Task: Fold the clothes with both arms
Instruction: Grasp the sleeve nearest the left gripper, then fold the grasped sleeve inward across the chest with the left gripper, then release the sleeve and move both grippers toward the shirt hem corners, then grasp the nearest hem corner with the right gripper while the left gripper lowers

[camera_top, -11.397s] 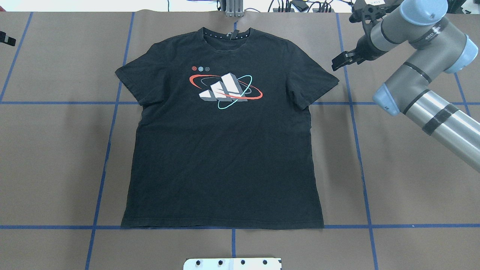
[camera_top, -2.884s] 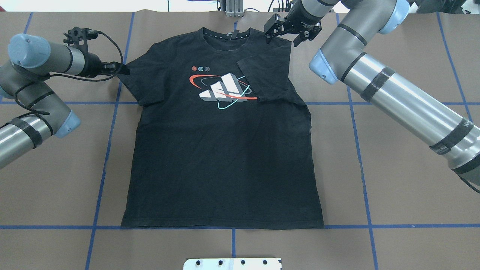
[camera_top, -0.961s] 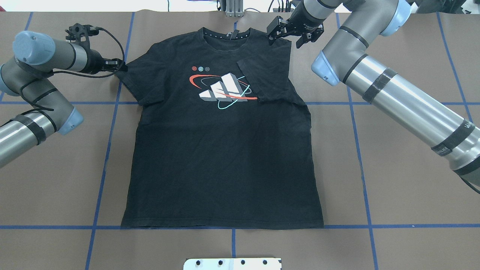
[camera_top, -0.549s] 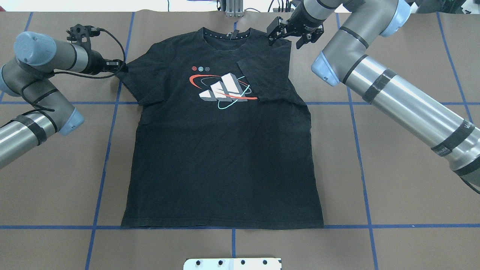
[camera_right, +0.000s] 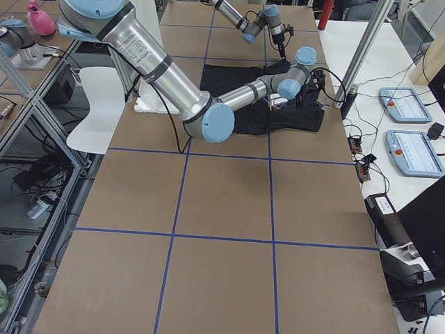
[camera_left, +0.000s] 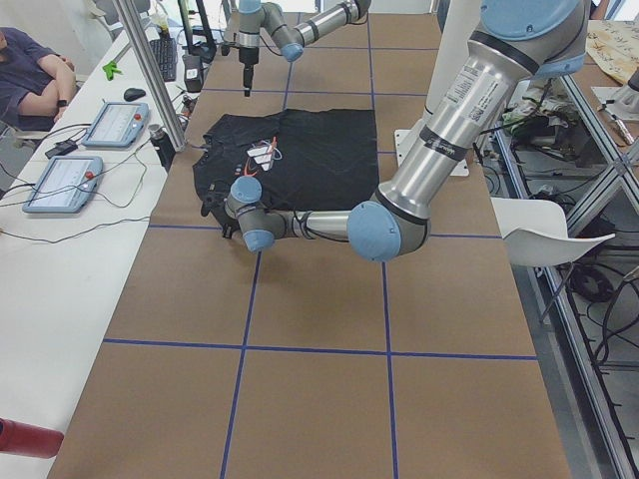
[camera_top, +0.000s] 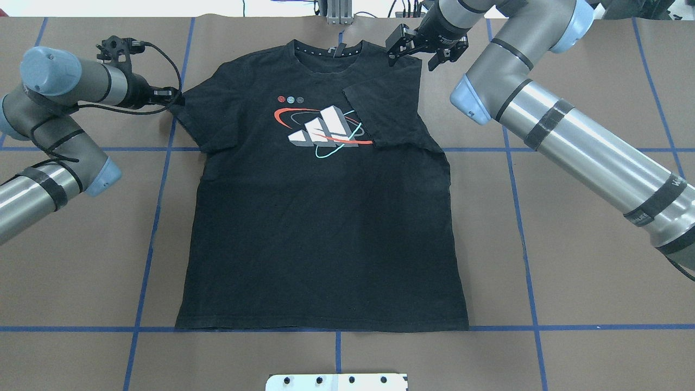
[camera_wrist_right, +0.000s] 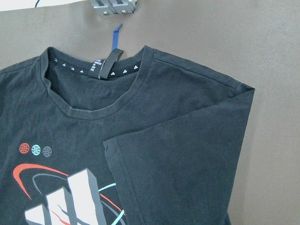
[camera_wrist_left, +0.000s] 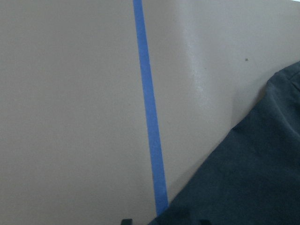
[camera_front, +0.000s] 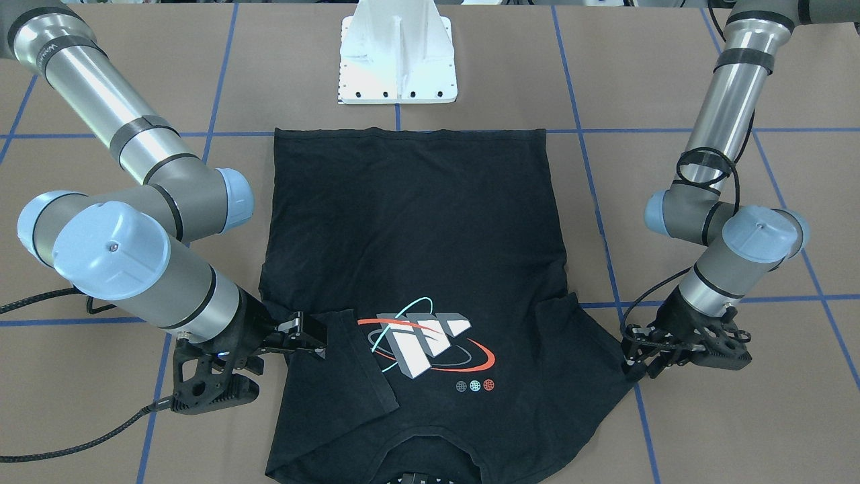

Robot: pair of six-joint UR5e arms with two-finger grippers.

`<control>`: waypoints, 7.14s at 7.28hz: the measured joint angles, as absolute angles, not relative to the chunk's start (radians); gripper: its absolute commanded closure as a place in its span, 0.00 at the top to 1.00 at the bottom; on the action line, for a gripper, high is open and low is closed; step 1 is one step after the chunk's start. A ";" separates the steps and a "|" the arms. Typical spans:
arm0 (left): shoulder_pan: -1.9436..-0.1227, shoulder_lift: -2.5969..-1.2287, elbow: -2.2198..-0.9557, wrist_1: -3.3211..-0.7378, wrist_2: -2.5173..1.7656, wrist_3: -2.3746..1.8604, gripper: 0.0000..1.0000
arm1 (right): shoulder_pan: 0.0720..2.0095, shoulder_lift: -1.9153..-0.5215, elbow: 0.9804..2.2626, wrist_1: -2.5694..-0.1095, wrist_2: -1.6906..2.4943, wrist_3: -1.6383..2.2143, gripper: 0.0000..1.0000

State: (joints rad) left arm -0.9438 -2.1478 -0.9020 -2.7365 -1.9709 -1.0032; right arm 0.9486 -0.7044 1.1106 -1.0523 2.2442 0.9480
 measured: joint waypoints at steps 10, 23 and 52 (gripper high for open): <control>-0.965 -2.150 -0.984 -2.659 -2.057 -1.014 0.00 | 0.948 -0.707 1.112 -1.051 2.244 0.947 1.00; -0.850 -2.511 -0.849 -2.521 -1.987 -1.339 0.14 | 0.954 -0.718 1.112 -1.045 2.244 0.934 1.00; -0.849 -1.749 -1.905 -2.352 -2.198 -1.348 1.00 | 0.416 -1.417 1.878 -1.246 2.217 1.299 0.82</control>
State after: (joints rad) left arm -0.8488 -1.7492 -1.9052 -2.3516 -2.1982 -1.3484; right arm 0.4164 -1.4169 1.8783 -1.2456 2.2166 1.2991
